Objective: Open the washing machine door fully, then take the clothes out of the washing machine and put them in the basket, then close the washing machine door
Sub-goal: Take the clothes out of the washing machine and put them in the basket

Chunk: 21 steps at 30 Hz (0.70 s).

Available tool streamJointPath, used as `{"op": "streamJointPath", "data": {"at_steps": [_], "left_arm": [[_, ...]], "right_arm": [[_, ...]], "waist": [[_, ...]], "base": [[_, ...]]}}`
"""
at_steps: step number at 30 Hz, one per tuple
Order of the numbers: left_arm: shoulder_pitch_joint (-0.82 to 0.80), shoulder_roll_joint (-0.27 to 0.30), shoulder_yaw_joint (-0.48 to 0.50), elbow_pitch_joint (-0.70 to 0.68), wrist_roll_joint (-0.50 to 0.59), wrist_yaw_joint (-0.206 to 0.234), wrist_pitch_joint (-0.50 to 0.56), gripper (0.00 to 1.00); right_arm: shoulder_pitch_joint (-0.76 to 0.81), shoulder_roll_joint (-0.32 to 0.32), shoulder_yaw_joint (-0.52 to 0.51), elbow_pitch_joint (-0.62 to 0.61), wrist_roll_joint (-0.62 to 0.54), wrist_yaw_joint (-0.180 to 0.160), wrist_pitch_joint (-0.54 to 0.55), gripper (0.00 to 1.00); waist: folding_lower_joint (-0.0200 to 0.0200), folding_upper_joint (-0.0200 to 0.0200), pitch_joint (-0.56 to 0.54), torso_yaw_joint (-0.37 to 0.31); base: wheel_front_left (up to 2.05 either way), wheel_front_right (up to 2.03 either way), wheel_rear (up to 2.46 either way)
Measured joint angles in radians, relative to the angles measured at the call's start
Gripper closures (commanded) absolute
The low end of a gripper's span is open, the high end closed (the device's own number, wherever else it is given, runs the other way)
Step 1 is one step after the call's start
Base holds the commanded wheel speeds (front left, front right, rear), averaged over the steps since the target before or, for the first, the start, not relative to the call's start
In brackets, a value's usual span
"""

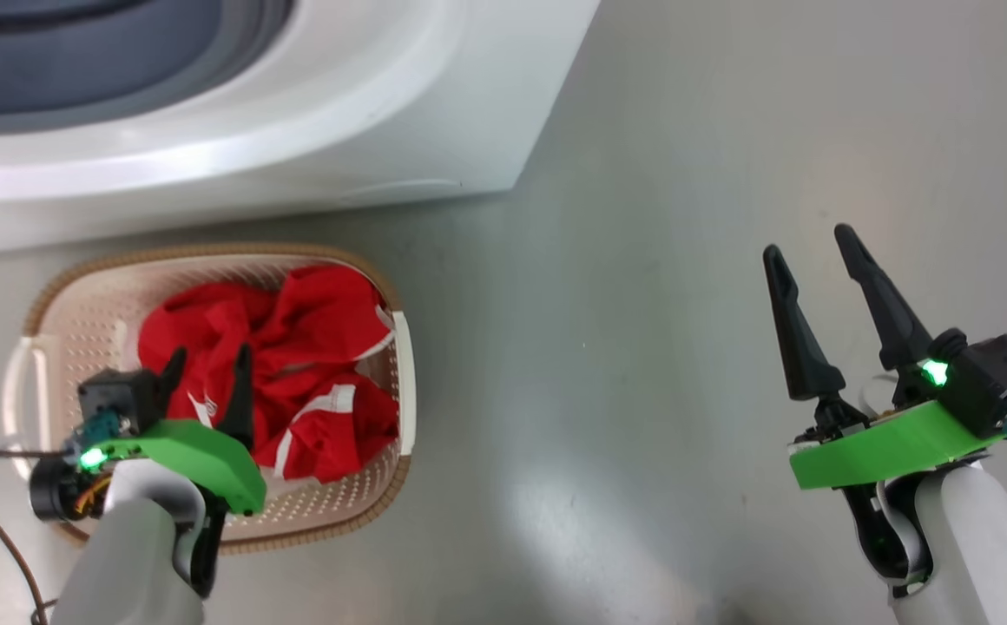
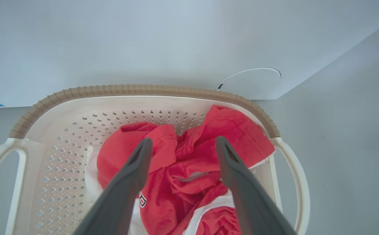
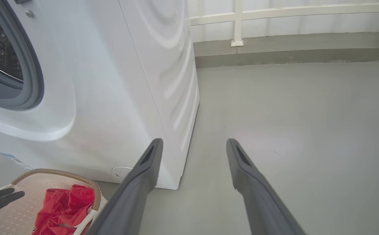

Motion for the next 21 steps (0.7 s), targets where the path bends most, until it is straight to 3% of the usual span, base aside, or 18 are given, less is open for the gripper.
{"op": "streamJointPath", "data": {"at_steps": [21], "left_arm": [[0.311,-0.026,0.007,-0.353,0.027,0.000,0.000,0.00]], "right_arm": [[0.179,-0.029,0.000,0.034,0.003,0.000,0.000,0.00]], "waist": [[0.0000,0.0000,-0.303,0.036]], "base": [[0.00,0.00,0.00]]}}
